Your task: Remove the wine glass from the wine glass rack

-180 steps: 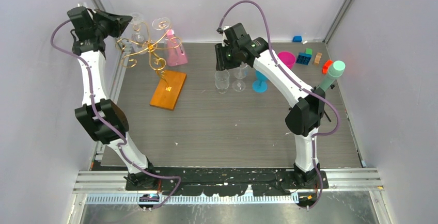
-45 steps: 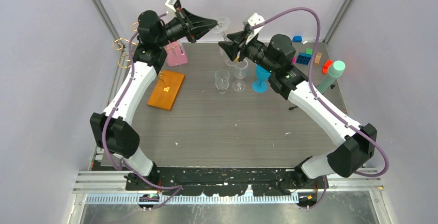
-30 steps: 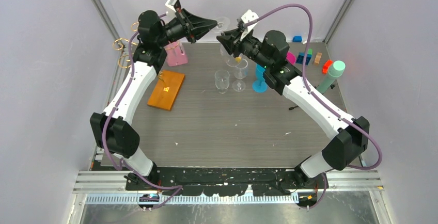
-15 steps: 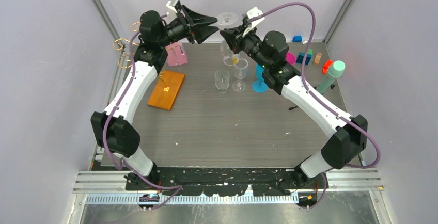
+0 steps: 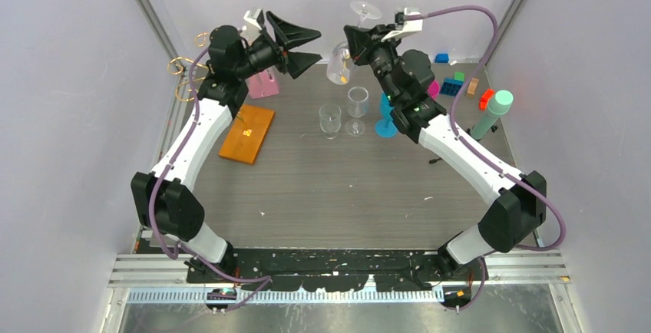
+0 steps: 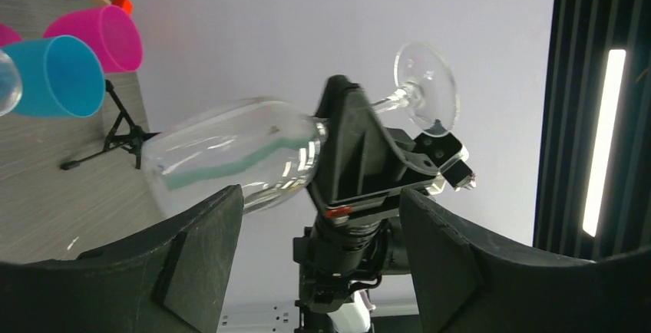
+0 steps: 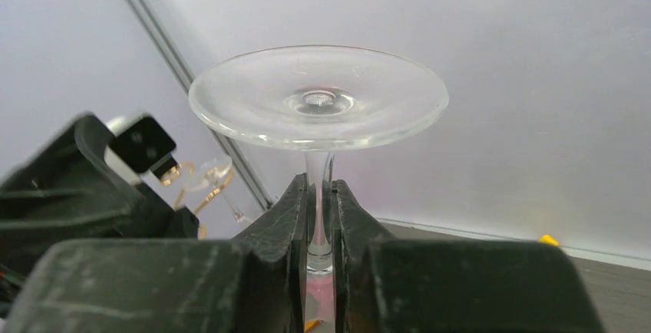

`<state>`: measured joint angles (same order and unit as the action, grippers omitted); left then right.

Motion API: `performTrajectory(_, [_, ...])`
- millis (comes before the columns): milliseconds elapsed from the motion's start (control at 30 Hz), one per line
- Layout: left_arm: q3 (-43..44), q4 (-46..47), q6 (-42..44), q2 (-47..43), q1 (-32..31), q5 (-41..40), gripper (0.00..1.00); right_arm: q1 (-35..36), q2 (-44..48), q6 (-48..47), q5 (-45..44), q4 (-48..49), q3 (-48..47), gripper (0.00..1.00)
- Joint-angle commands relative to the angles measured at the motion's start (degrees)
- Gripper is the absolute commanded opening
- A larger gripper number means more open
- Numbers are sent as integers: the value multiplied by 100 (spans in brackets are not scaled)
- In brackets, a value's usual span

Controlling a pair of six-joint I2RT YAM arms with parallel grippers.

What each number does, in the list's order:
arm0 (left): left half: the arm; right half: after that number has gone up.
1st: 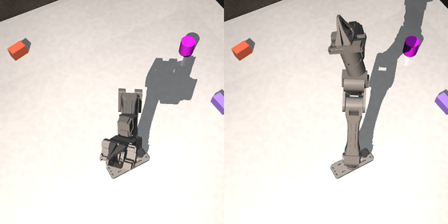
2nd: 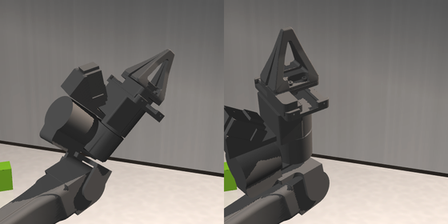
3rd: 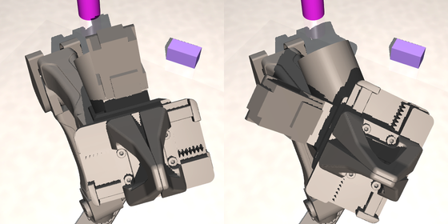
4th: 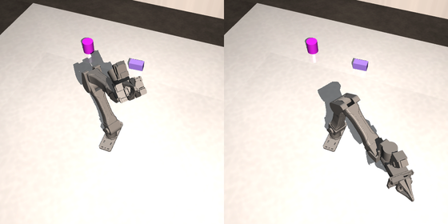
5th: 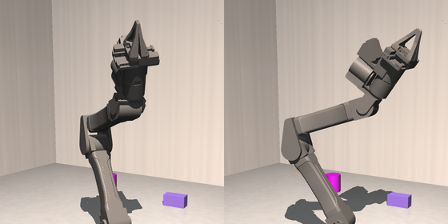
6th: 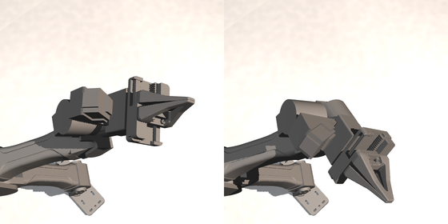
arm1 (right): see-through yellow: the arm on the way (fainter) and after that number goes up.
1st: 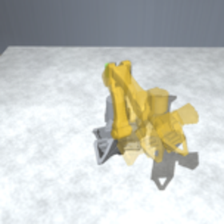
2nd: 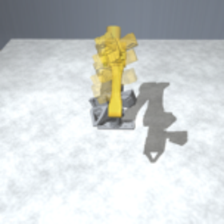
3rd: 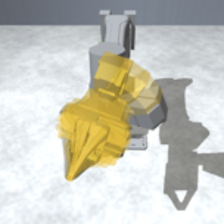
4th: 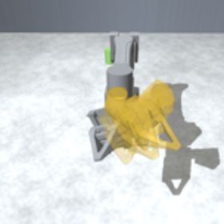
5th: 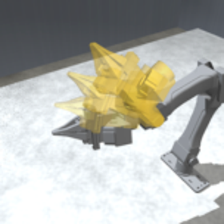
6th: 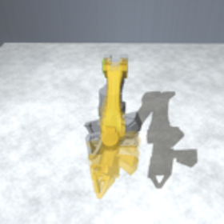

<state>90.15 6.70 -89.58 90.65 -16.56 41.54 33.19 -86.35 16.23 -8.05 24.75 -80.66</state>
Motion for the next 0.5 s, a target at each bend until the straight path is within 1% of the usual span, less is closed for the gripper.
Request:
performTrajectory(0, [-225,-64,304,-408,-40,-315,77,-8,498,1049,-649,1110,27,0])
performTrajectory(133, [-299,-63,301,-514,-41,-331,77,-3,625,1874,-1080,1296,95,0])
performTrajectory(233, [-375,-49,229,-587,-41,-333,77,-5,681,2260,-1318,1379,120,0])
performTrajectory(333, [-486,412,-174,-588,-62,-231,77,-5,677,2633,-1427,1384,128,0])
performTrajectory(400, [-510,793,-513,-540,-95,-122,72,-5,624,2802,-1452,1391,130,0])
performTrajectory(467, [-472,971,-761,-494,-138,-34,68,-5,554,2980,-1468,1392,132,0])
